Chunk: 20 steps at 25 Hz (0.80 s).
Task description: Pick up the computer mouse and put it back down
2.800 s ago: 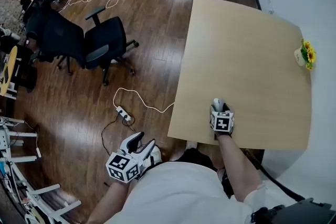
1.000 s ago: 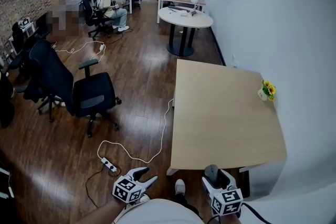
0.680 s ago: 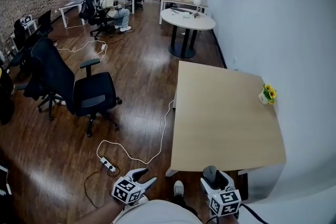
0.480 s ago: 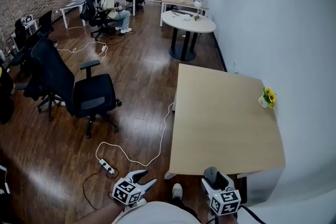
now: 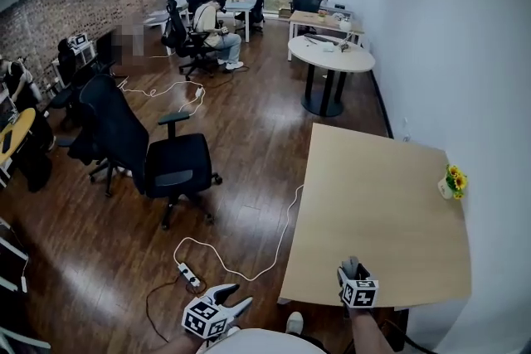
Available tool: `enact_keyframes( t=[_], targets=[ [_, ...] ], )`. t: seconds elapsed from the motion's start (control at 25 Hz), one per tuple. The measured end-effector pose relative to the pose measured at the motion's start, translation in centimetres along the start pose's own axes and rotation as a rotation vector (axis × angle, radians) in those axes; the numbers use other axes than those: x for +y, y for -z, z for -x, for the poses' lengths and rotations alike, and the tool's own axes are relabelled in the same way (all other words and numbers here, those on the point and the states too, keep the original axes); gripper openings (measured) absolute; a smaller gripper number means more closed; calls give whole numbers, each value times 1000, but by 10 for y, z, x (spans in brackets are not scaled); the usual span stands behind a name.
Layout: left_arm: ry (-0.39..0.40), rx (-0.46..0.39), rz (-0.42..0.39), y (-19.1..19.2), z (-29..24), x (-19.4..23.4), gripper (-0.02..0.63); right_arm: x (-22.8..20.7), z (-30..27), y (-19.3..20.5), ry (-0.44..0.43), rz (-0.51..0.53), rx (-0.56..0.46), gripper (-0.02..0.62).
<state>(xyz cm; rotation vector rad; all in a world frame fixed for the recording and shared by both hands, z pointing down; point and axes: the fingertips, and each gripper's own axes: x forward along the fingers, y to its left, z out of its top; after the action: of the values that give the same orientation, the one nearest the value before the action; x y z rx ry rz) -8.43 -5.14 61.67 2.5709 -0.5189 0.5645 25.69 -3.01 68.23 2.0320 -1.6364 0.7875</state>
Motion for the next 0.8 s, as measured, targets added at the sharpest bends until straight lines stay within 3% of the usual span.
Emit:
enact_keyframes(
  t=[0.24,0.4,0.6,0.8],
  targets=[
    [-164,-24,66,4,15,16,195,-43,-103,35,50,-9,121,296],
    [-237,-28,103,1,11,14,195,-61,-149,49,63,39,178,297],
    [-300,-37,136,-2,6,13,195,-64,-163,65,22,-7,169,299],
    [-310,-40,140,-4,-5,14,195,-61,-173,62,-23,-12,147,308]
  ],
)
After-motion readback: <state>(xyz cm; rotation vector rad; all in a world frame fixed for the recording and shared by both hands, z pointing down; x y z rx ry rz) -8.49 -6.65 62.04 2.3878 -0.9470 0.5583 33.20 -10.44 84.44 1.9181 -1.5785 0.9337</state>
